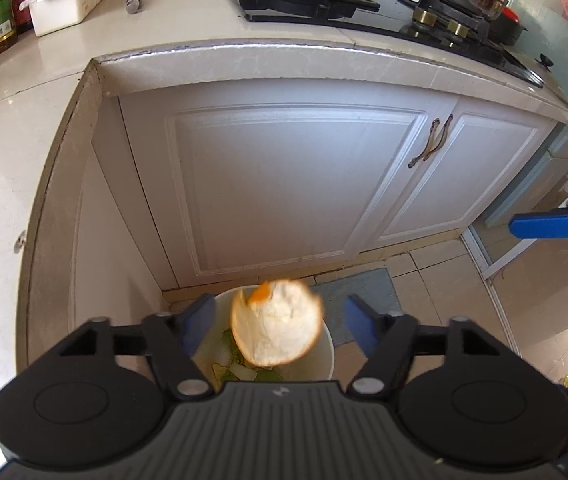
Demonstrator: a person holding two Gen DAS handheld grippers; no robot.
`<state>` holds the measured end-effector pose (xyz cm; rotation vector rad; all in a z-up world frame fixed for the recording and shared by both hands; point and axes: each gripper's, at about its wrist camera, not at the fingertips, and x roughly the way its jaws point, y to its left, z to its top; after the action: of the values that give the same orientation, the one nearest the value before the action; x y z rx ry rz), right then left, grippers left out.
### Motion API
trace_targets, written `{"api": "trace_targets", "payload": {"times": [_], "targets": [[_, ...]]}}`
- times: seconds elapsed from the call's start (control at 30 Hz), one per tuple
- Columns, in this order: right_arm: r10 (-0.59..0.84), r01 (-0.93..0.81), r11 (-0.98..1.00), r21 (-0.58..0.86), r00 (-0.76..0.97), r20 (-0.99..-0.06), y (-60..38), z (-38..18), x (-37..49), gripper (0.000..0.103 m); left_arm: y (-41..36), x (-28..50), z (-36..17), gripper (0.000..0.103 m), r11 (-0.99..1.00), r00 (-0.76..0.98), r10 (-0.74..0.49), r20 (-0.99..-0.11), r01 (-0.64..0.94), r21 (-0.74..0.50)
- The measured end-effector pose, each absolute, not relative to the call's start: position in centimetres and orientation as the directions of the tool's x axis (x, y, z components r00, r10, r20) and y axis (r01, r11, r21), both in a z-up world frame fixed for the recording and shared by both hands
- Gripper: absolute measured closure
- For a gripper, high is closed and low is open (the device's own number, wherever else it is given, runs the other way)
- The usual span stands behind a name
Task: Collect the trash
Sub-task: 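Open the left tool over the bucket while the right tool releases the leaf, then move both tools back over the counter toward the cup and last leaf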
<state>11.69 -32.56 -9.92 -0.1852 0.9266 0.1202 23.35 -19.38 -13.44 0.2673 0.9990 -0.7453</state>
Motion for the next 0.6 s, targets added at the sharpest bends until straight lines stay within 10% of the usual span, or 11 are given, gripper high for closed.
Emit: {"api": "trace_targets", "payload": {"times": [0.6], "targets": [[0.039, -0.185, 0.977, -0.108, 0.649, -0.76, -32.1, -7.9, 11.8, 0.0, -17.2, 22.1, -8.6, 0.014, 0.781, 0.473, -0.449, -0.758, 0.621, -0.075]]}}
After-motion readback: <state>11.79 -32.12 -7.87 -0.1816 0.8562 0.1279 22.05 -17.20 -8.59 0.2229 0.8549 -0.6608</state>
